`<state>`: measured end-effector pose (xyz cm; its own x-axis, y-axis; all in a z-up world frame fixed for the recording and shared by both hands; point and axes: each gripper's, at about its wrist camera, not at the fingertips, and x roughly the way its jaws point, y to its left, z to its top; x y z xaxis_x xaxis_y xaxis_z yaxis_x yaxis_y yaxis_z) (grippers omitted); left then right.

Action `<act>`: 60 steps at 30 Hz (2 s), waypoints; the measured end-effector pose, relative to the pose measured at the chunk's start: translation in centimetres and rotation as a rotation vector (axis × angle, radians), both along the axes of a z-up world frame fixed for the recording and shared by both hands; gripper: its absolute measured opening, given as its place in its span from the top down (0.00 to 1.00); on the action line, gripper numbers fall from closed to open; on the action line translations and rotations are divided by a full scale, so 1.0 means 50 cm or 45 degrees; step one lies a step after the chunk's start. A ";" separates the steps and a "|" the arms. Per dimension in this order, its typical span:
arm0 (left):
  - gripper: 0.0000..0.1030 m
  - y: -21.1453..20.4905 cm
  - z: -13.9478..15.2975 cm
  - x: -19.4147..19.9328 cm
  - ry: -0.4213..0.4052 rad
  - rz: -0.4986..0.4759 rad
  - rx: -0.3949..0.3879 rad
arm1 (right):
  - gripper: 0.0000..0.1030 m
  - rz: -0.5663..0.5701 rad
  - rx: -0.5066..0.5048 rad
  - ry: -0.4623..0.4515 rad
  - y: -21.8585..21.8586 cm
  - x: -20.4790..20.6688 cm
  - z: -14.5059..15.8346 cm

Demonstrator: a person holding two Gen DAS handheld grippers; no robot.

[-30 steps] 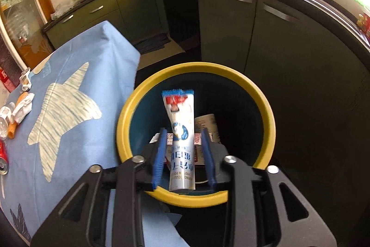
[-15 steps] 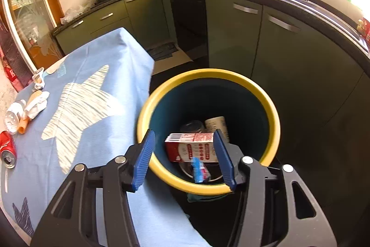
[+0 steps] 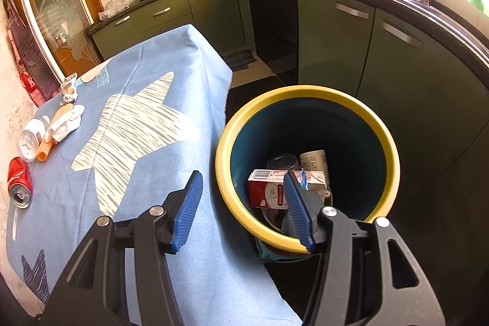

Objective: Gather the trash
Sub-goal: 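Grasp the red Coca-Cola can with the left tool and lift it, then carry the red can over the bin and open the left tool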

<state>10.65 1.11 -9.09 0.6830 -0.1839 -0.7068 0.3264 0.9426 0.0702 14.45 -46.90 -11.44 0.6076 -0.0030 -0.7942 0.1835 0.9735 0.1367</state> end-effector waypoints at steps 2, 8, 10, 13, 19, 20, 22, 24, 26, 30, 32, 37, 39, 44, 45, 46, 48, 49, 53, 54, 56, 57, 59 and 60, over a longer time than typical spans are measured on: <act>0.05 -0.004 0.005 0.009 0.012 -0.146 -0.006 | 0.49 0.009 0.001 0.009 0.003 0.005 -0.002; 0.05 -0.030 0.011 0.013 0.010 -0.606 0.224 | 0.46 0.029 -0.003 0.026 0.022 0.015 0.000; 0.05 -0.041 0.008 -0.001 -0.050 -0.790 0.369 | 0.46 0.030 -0.003 0.028 0.028 0.018 0.001; 0.05 -0.053 0.003 -0.018 -0.113 -0.986 0.559 | 0.46 0.027 0.013 0.027 0.038 0.022 0.003; 0.05 -0.071 -0.038 -0.004 -0.061 -1.292 0.847 | 0.45 0.003 0.027 0.018 0.051 0.025 0.010; 0.05 -0.073 -0.046 0.002 -0.045 -1.329 0.896 | 0.45 -0.005 0.032 0.018 0.051 0.024 0.011; 0.07 -0.074 -0.065 0.016 -0.003 -1.379 0.966 | 0.45 -0.023 0.037 0.020 0.048 0.021 0.012; 0.10 -0.074 -0.083 0.029 0.049 -1.440 1.027 | 0.45 -0.042 0.035 0.023 0.044 0.017 0.012; 0.13 -0.073 -0.103 0.039 0.079 -1.484 1.073 | 0.45 -0.064 0.033 0.030 0.036 0.013 0.013; 0.16 -0.082 -0.120 0.064 0.123 -1.537 1.078 | 0.44 -0.096 0.034 0.041 0.019 0.013 0.012; 0.16 -0.089 -0.126 0.075 0.155 -1.569 1.077 | 0.44 -0.101 0.036 0.045 0.015 0.015 0.011; 0.20 -0.101 -0.147 0.100 0.281 -1.636 1.106 | 0.44 -0.097 0.052 0.055 0.010 0.022 0.002; 0.27 -0.106 -0.157 0.113 0.337 -1.651 1.113 | 0.44 -0.097 0.059 0.060 0.008 0.025 -0.001; 0.32 -0.112 -0.160 0.143 0.533 -1.597 1.003 | 0.44 -0.091 0.073 0.077 0.008 0.030 -0.014; 0.33 -0.113 -0.159 0.147 0.579 -1.570 0.962 | 0.44 -0.088 0.077 0.079 0.008 0.031 -0.016; 0.33 -0.112 -0.156 0.150 0.633 -1.536 0.903 | 0.44 -0.085 0.081 0.077 0.009 0.031 -0.017; 0.33 -0.110 -0.156 0.154 0.704 -1.463 0.815 | 0.44 -0.073 0.091 0.076 0.012 0.031 -0.020; 0.33 -0.109 -0.160 0.157 0.748 -1.390 0.773 | 0.44 -0.068 0.095 0.075 0.013 0.031 -0.021; 0.34 -0.098 -0.164 0.156 0.748 -1.176 0.659 | 0.44 -0.038 0.117 0.067 0.021 0.031 -0.027; 0.34 -0.093 -0.162 0.155 0.746 -1.132 0.626 | 0.44 -0.029 0.121 0.067 0.025 0.030 -0.029; 0.34 -0.080 -0.158 0.158 0.751 -1.018 0.525 | 0.44 -0.013 0.128 0.068 0.030 0.029 -0.032; 0.34 -0.073 -0.154 0.156 0.748 -0.977 0.478 | 0.44 -0.006 0.134 0.067 0.031 0.028 -0.034; 0.34 -0.063 -0.144 0.155 0.718 -0.885 0.400 | 0.44 0.004 0.143 0.066 0.032 0.026 -0.037; 0.34 -0.060 -0.140 0.154 0.706 -0.853 0.371 | 0.44 0.007 0.146 0.067 0.032 0.026 -0.038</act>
